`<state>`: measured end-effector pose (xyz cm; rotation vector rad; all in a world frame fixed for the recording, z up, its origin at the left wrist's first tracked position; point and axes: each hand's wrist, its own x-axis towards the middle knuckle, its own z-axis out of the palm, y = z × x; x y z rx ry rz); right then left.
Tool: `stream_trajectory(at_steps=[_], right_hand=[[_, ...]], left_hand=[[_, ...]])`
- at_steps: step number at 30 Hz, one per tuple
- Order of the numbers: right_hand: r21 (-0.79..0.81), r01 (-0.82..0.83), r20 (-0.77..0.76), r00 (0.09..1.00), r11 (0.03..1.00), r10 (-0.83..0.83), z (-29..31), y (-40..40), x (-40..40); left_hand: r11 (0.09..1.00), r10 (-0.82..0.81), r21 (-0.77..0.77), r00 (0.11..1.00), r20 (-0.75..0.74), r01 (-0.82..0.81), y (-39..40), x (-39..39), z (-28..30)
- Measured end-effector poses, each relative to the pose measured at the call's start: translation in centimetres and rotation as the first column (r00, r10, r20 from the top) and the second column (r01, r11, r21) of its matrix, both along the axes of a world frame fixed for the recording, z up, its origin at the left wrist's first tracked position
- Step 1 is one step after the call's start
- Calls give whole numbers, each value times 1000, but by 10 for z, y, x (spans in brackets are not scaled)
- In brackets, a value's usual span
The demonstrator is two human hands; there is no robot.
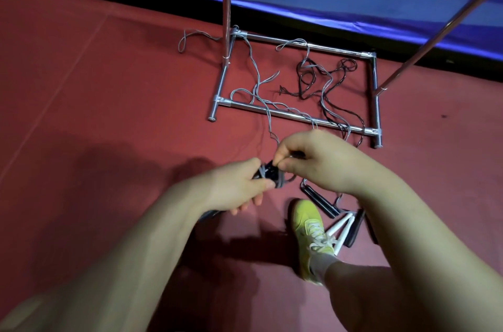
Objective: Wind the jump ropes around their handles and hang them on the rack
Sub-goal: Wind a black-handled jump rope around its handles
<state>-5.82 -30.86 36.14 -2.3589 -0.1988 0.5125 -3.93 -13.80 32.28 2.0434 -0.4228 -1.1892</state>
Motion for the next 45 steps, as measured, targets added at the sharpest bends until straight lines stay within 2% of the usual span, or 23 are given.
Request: stream_trajectory(at_steps=[5,8,10,13,16,21,25,27,31,34,36,41,45], right_hand=[[137,-54,-44,997,989,60,5,-5,-4],[306,15,-75,997,952,9,5,-8,-2],[477,90,-179,984,874,-3,3,-9,0],[686,308,-458,887,660,62,-3,-10,1],[725,451,-580,807,521,108,-10,-8,4],[696,490,-628,770,524,113,-13,-2,9],[719,511,-547,834,471,-71,-13,9,11],[739,460,-459,879,491,-133,-15,13,12],[669,417,-414,896,615,-158,-23,12,13],[504,313,-255,944,805,-208,-25,13,8],[390,316,-182,947,865,-264,-23,13,6],[209,349,-157,934,913,-321,-24,17,7],[206,354,-182,930,912,-320,-28,19,10]], left_hand=[[995,-87,-57,974,-209,77,-2,-8,13],[981,-39,-192,942,-332,-27,4,-8,18],[950,-27,-294,907,-420,-108,8,-8,21],[901,-66,-397,852,-520,-173,8,-9,21],[871,-55,-426,814,-578,-243,8,-9,17],[819,-77,-488,785,-615,-302,14,-8,12],[699,-64,-569,755,-652,-433,15,-2,4],[653,-16,-561,731,-682,-510,14,2,5],[650,202,-478,741,-641,-590,11,6,8],[650,328,-448,759,-563,-614,10,8,8],[684,367,-424,782,-503,-594,9,10,5],[776,411,-346,839,-357,-527,7,11,-3],[785,415,-385,873,-256,-486,8,11,-3]])
